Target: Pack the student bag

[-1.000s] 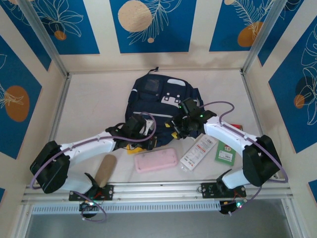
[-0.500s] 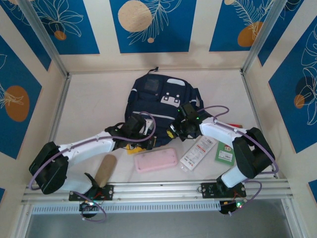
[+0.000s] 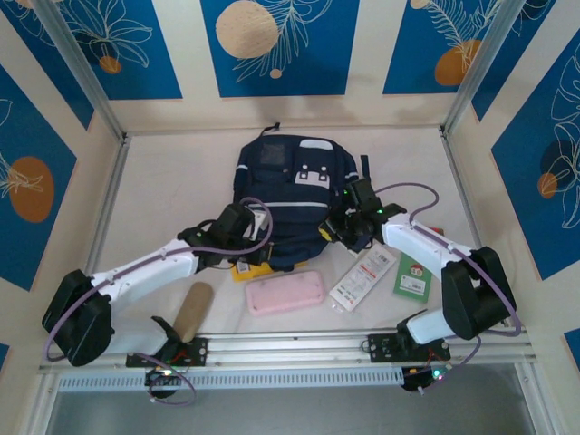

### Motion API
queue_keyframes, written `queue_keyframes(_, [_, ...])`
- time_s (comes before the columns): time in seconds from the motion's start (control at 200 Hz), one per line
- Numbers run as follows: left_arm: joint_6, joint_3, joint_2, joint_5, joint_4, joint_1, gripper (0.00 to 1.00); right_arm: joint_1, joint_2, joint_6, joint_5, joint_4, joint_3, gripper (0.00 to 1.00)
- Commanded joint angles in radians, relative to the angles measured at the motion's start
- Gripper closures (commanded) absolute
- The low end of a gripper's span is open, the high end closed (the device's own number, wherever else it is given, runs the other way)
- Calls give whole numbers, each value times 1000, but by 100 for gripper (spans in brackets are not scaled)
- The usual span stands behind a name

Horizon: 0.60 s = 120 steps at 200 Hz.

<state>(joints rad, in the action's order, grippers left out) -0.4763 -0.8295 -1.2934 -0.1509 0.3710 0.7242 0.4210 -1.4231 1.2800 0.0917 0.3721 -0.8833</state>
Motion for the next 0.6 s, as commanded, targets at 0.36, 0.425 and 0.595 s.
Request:
queue_keyframes(0.36, [10,-66,-39,-115,-12,29,100,-104,-10,-194,-88,166,-222,69])
queue_keyframes(0.425, [4,-107,-64,-111,-28,70,100,-91,18,-161,-118,204,-216,56])
queue_keyframes(0.595, [-48,-142,-106,-128,-90,114,100,-66,86,-57,-135,311,-187,50])
